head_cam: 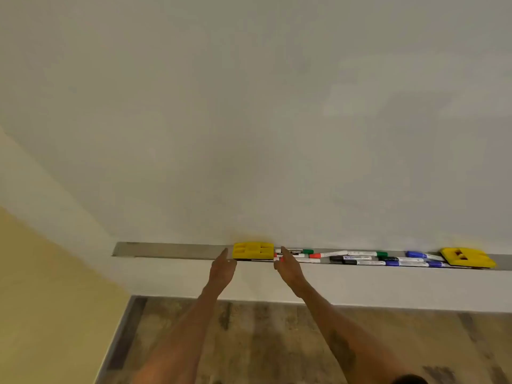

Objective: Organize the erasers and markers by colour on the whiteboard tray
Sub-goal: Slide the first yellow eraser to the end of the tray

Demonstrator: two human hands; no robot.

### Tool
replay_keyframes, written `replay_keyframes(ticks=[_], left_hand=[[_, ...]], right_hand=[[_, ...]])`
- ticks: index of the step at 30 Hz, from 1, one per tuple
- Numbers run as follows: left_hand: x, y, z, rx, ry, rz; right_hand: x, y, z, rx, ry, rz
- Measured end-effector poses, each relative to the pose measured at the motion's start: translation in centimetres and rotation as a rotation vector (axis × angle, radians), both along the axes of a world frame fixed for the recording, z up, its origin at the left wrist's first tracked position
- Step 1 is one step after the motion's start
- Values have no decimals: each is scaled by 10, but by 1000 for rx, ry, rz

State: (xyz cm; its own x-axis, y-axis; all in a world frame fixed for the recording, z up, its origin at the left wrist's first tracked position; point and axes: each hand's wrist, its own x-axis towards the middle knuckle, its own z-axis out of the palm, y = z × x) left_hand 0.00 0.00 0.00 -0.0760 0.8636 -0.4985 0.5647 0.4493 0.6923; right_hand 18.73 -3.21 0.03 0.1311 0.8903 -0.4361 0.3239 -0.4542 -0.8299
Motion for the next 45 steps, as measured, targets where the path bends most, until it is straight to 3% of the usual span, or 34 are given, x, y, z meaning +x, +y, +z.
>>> replay_keyframes(ticks=[8, 18, 23, 28, 34, 37, 45], left_hand=[[-5, 36, -12, -86, -105, 40], [-10, 51, -30, -79, -221, -20], [-9, 51, -31, -1, -269, 13], [-13, 55, -29, -70, -353, 160], [-42, 48, -30, 159, -231, 195], [-71, 47, -27, 230, -174, 234], [-168, 52, -34, 310, -23, 311]], right_hand=[[-17, 32, -13, -116, 128, -170], [-36, 43, -31, -32, 154, -214], [-44, 46, -39, 4, 118, -277], [-58, 46, -38, 72, 61, -365], [-111, 47, -40, 181, -25, -442], [-148, 50, -37, 261, 26, -416], [-234, 67, -39, 145, 221, -235]])
